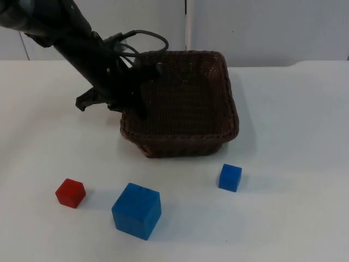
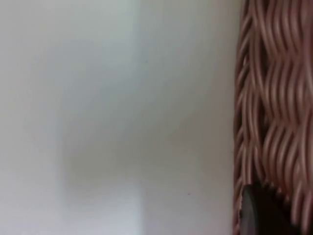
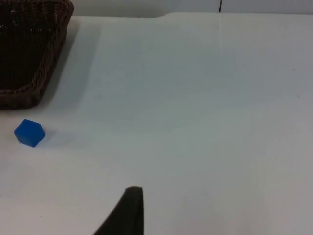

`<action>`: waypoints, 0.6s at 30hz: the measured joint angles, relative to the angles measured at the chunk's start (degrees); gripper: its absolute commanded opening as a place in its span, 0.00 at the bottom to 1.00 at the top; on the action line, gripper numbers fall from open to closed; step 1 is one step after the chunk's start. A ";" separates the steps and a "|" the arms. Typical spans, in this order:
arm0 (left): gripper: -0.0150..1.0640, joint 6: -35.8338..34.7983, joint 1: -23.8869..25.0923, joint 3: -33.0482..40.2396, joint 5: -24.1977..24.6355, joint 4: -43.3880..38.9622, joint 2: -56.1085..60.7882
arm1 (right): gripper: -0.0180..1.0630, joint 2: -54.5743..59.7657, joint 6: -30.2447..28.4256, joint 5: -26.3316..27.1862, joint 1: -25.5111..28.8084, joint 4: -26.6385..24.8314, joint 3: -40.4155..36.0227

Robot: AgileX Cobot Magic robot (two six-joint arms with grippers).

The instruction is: Pick up the basket with the left hand and place the largest block into the basket with the right hand.

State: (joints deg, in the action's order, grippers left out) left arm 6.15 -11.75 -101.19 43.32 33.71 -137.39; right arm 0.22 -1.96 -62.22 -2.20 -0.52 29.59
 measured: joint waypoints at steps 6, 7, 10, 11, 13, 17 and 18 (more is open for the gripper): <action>0.01 -1.02 0.00 0.22 1.79 0.50 5.76 | 0.99 0.00 0.00 0.00 0.00 0.00 0.00; 0.01 -1.13 0.00 0.22 2.33 0.73 7.61 | 0.99 0.00 0.00 0.00 0.00 0.00 0.00; 0.01 -1.48 0.00 0.12 4.23 1.15 12.81 | 0.99 0.00 0.00 0.00 0.00 0.00 0.00; 0.01 -1.48 0.00 0.12 4.23 1.15 12.81 | 0.99 0.00 0.00 0.00 0.00 0.00 0.00; 0.01 -1.48 0.00 0.12 5.43 1.23 15.16 | 0.99 0.00 0.00 0.00 0.00 0.00 0.00; 0.01 -1.50 0.00 0.12 7.11 0.87 17.80 | 0.99 0.00 0.00 0.00 0.00 0.00 0.00; 0.01 -1.60 0.00 0.12 7.43 0.77 17.94 | 0.99 0.00 0.00 0.00 0.00 0.00 0.00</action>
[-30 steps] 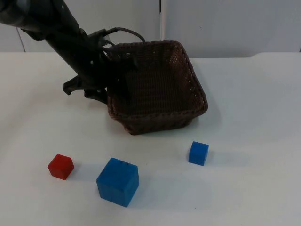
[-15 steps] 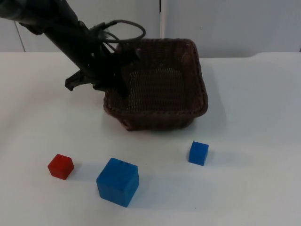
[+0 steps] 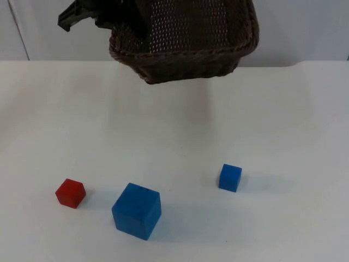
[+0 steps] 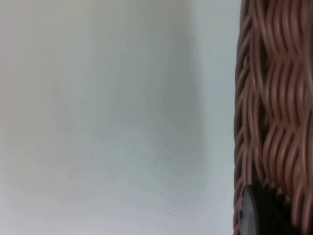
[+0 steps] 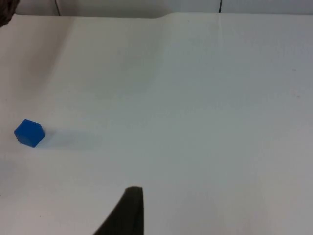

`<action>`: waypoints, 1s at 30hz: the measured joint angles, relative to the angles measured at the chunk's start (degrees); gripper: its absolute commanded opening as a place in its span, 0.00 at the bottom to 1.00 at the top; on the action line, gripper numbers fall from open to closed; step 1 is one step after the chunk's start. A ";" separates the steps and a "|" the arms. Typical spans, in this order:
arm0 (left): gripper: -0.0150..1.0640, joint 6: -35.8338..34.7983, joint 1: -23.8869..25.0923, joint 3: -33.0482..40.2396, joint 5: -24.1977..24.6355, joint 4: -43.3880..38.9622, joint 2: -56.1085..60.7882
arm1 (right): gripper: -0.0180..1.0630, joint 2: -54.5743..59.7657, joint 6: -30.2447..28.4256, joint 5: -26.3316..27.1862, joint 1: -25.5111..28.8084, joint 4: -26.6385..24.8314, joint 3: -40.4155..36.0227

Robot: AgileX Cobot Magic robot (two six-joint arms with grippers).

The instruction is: Pick up the basket with the left hand and place the largest block into the basket with the right hand.

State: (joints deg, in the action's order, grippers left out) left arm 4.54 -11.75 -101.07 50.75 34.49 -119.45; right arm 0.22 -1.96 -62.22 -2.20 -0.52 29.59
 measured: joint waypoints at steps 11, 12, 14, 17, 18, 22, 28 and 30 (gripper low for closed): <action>0.01 -0.02 0.00 0.00 2.97 -2.32 0.25 | 0.99 0.00 0.00 0.00 0.00 0.00 0.00; 0.01 -0.02 0.00 0.00 3.22 -2.32 0.25 | 0.99 0.00 0.00 0.00 0.00 0.00 0.00; 0.01 -0.02 0.00 0.00 3.33 -2.41 0.25 | 0.99 0.00 0.00 0.00 0.00 0.00 0.00; 0.01 -0.02 0.24 0.00 5.26 -2.55 0.25 | 0.99 0.00 0.00 0.00 0.00 0.00 0.00; 0.01 -0.02 0.24 0.00 5.26 -2.55 0.25 | 0.99 0.00 0.00 0.00 0.00 0.00 0.00; 0.01 0.79 2.46 0.00 8.88 -2.55 0.25 | 0.99 0.00 0.00 0.00 0.00 0.00 0.00; 0.01 2.47 6.48 0.00 13.31 -2.99 0.25 | 0.99 0.00 0.00 0.00 0.00 0.00 0.00; 0.01 2.74 7.07 0.00 13.92 -2.99 0.25 | 0.99 0.00 0.00 0.00 0.00 0.00 0.00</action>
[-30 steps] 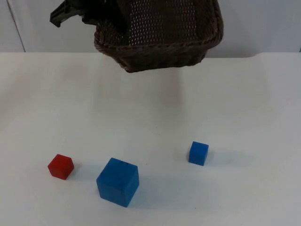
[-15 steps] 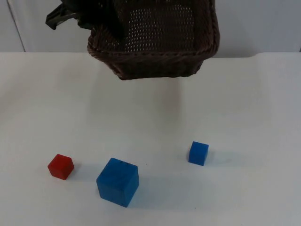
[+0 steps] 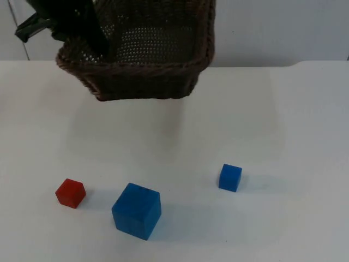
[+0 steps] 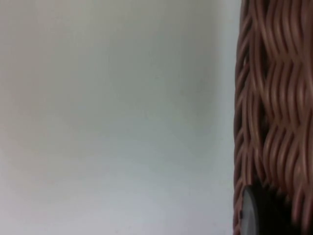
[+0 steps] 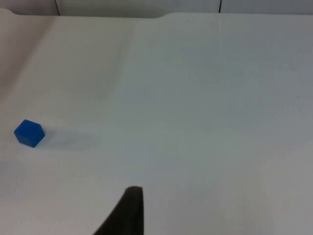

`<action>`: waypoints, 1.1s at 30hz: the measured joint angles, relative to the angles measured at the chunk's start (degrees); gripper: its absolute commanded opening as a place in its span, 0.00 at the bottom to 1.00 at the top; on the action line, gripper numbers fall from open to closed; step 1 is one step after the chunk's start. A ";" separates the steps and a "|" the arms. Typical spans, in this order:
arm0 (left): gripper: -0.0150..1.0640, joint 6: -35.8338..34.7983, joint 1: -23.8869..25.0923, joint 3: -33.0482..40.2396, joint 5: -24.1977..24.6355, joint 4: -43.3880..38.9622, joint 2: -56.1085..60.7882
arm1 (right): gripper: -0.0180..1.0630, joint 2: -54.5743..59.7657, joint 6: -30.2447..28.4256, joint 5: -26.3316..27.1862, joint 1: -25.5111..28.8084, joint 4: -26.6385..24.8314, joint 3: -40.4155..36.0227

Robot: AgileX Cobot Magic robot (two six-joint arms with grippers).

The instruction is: Pick up the basket with the left hand and place the largest block into the basket with the right hand.

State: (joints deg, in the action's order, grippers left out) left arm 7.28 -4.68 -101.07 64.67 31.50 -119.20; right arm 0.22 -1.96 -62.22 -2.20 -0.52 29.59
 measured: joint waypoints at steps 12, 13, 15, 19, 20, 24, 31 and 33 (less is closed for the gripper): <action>0.01 0.77 8.75 0.00 4.52 -4.00 5.59 | 0.99 0.00 0.00 0.00 0.00 0.09 0.00; 0.01 0.81 9.46 0.00 4.93 -4.14 5.88 | 0.99 0.00 0.00 0.00 0.00 0.09 0.00; 0.01 1.04 10.88 0.00 5.02 -4.32 6.63 | 0.99 0.00 -0.20 0.00 0.00 0.09 0.00; 0.01 1.29 11.80 0.77 5.02 -4.32 7.79 | 0.99 0.00 -1.12 0.00 0.00 -0.45 0.00; 0.01 1.43 11.95 1.00 5.02 -4.32 8.05 | 0.99 0.00 -1.25 0.00 0.00 -0.70 0.00; 0.01 1.68 11.95 1.38 5.16 -3.98 8.31 | 0.99 0.95 -1.49 0.11 0.00 -1.57 0.00; 0.01 1.90 11.95 1.38 5.25 -2.45 8.31 | 0.99 10.03 -1.73 4.26 0.00 -4.22 1.41; 0.01 1.90 11.95 1.38 5.25 -2.45 8.31 | 0.99 15.50 -1.73 7.38 0.00 -5.10 2.18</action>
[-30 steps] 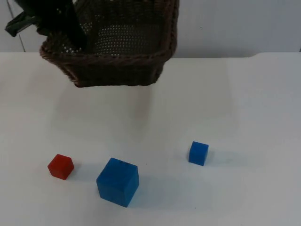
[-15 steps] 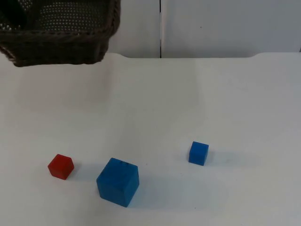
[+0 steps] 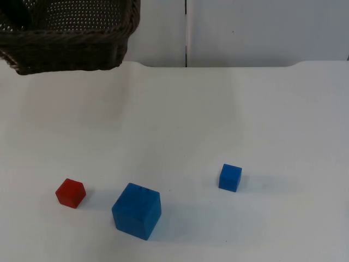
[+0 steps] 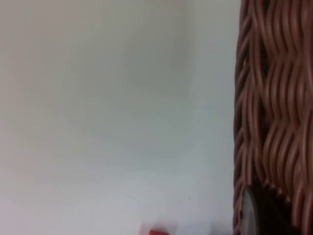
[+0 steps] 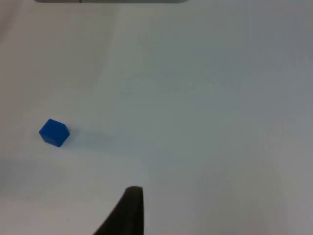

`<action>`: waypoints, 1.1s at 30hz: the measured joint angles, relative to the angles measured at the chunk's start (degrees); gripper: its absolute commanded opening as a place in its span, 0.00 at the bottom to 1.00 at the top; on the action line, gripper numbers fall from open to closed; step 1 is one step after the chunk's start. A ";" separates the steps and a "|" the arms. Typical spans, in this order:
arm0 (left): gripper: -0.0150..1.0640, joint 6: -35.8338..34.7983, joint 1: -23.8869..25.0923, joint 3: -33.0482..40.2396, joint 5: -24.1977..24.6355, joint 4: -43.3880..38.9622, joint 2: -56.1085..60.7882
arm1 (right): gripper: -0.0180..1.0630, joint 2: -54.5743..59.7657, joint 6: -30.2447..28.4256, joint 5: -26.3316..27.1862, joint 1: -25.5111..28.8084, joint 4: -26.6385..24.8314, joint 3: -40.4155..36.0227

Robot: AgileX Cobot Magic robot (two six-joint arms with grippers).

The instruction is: Pick up the basket with the left hand and place the largest block into the basket with the right hand.

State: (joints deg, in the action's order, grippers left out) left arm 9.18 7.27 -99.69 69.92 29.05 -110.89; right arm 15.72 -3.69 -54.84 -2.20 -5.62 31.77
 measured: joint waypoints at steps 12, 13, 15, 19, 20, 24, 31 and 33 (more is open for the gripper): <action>0.01 0.24 0.00 0.13 0.00 0.09 0.00 | 0.99 22.68 -2.33 13.74 0.00 -5.81 0.18; 0.01 0.24 0.00 0.13 0.00 0.09 0.00 | 0.99 25.16 -3.98 15.36 0.00 -7.40 0.18; 0.01 0.24 0.00 0.13 0.00 0.09 0.00 | 0.99 29.51 -6.37 17.89 0.00 -10.16 0.18; 0.01 0.24 0.00 0.13 0.00 0.09 0.00 | 0.99 37.15 -11.42 22.10 0.00 -15.22 0.18; 0.01 0.24 0.00 0.17 0.00 0.09 0.00 | 0.99 38.07 -12.03 22.71 0.00 -15.80 0.18; 0.01 0.24 0.00 0.17 0.00 0.09 0.00 | 0.99 42.51 -14.80 26.14 -0.63 -17.68 0.18; 0.01 0.24 0.00 0.17 0.00 0.09 0.00 | 0.99 51.51 -17.89 33.45 -12.33 -18.24 2.80; 0.01 0.24 0.00 0.17 0.00 0.09 0.00 | 0.99 54.90 -18.76 35.78 -16.51 -18.38 4.07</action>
State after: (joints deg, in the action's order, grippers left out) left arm 9.43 7.27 -99.52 69.92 29.14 -110.89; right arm 70.62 -22.45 -19.06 -18.71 -24.00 35.84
